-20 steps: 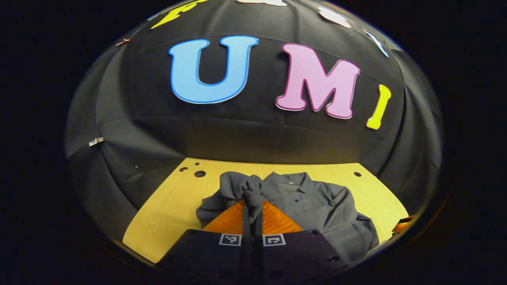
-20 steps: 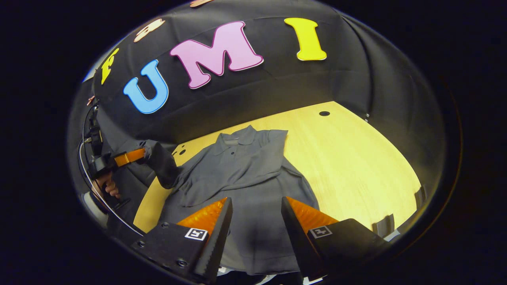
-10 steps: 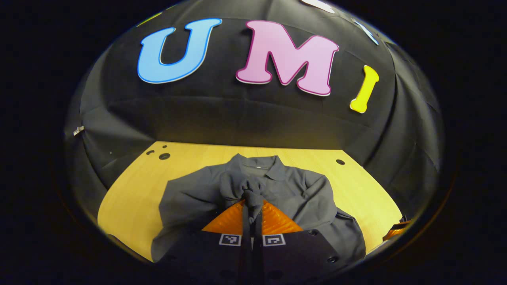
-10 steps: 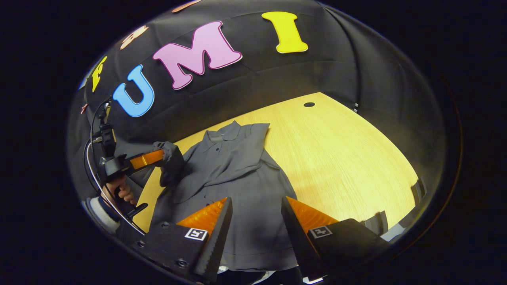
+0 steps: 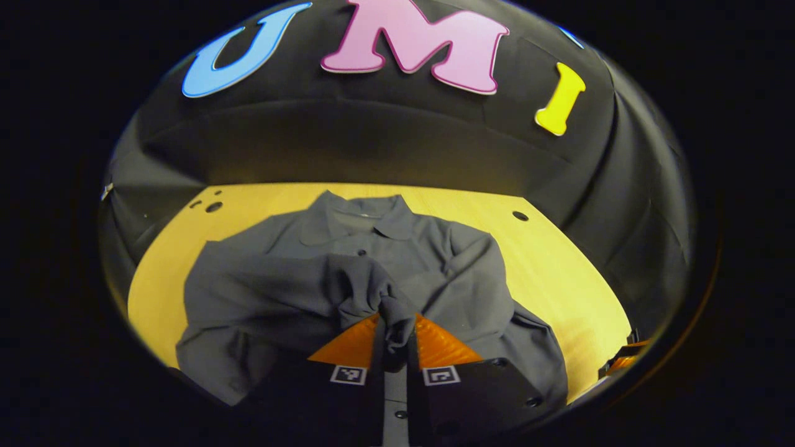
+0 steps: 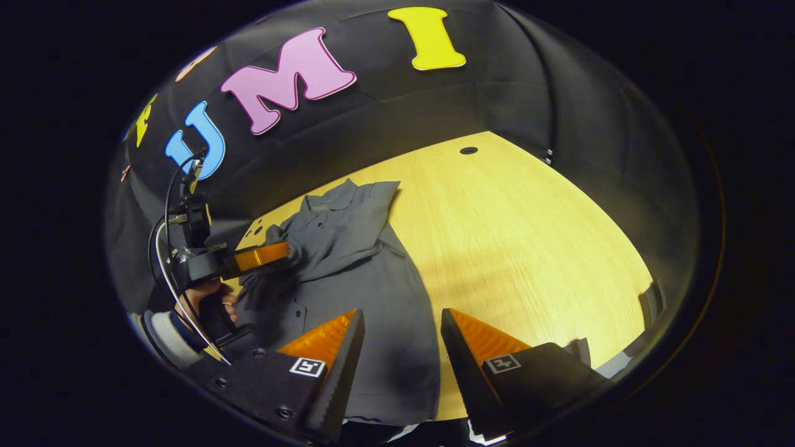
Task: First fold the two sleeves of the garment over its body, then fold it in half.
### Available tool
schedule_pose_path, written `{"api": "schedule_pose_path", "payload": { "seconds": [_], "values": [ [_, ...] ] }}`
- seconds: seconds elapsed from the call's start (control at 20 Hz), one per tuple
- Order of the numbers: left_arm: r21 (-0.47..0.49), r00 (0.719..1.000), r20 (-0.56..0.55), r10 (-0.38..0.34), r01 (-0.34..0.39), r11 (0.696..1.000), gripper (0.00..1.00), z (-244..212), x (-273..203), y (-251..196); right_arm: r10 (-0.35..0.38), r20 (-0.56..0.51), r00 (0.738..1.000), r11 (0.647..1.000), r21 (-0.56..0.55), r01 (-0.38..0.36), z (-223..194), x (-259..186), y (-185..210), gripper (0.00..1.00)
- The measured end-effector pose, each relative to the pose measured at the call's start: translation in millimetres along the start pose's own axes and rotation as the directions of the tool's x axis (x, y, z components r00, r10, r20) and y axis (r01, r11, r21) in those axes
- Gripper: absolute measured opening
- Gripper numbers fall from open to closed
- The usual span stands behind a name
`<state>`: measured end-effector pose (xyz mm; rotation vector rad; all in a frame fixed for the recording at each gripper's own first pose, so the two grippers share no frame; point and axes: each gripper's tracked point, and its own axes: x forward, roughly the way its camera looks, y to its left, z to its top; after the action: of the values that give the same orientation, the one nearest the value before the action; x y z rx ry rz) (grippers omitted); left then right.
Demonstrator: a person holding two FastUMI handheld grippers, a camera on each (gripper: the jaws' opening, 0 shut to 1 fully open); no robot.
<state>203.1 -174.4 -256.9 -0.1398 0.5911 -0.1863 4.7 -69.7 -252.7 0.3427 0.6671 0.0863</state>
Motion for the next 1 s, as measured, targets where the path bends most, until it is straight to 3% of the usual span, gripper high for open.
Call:
{"api": "schedule_pose_path", "payload": {
  "seconds": [0.05, 0.1, 0.15, 0.2, 0.35, 0.6, 0.65, 0.7, 1.0],
  "values": [
    [-0.001, 1.0, -0.013, -0.01, 0.01, 1.0, 0.29, -4.2, 3.6, -3.8, -0.001, -0.002, 1.0, 1.0, 0.0, 0.001, 0.3, 0.5, -3.6, 0.78],
    [0.008, 1.0, -0.019, -0.004, 0.004, 1.0, 0.32, -6.1, 7.0, -5.3, 0.001, -0.006, 1.0, 1.0, 0.001, -0.001, 1.1, 2.4, -5.6, 0.78],
    [0.019, 1.0, -0.017, -0.003, 0.003, 1.0, 0.47, -8.5, 9.8, -8.8, 0.003, -0.008, 1.0, 1.0, 0.0, -0.003, 1.5, 3.6, -7.2, 0.78],
    [0.029, 1.0, -0.017, -0.008, 0.009, 1.0, 0.46, -8.8, 8.9, -13.5, 0.004, -0.01, 1.0, 1.0, -0.003, -0.004, 2.4, 4.8, -8.9, 0.78],
    [0.055, 1.0, -0.01, 0.022, -0.021, 0.998, 0.89, -10.5, 5.0, -13.8, 0.009, -0.014, 1.0, 1.0, -0.009, -0.009, 2.7, 6.1, -9.9, 0.78],
    [0.028, 1.0, 0.005, 0.031, -0.031, 0.999, 0.94, -7.8, -21.1, -8.6, 0.02, -0.021, 1.0, 0.999, -0.028, -0.021, -3.0, 2.1, -2.8, 0.78],
    [0.024, 0.999, 0.017, 0.029, -0.029, 0.999, 0.9, -5.3, -31.0, -6.2, 0.021, -0.024, 0.999, 0.999, -0.032, -0.022, -5.3, -0.3, -2.0, 0.78],
    [0.021, 0.999, 0.028, 0.027, -0.028, 0.999, 0.94, -3.1, -42.1, -3.7, 0.024, -0.029, 0.999, 0.999, -0.037, -0.025, -8.3, -2.5, 0.1, 0.78],
    [0.017, 0.997, 0.076, 0.006, -0.007, 1.0, 0.94, -11.1, -121.9, 27.0, 0.029, -0.078, 0.997, 0.995, -0.098, -0.036, -38.6, -22.5, 5.9, 0.81]
  ]
}}
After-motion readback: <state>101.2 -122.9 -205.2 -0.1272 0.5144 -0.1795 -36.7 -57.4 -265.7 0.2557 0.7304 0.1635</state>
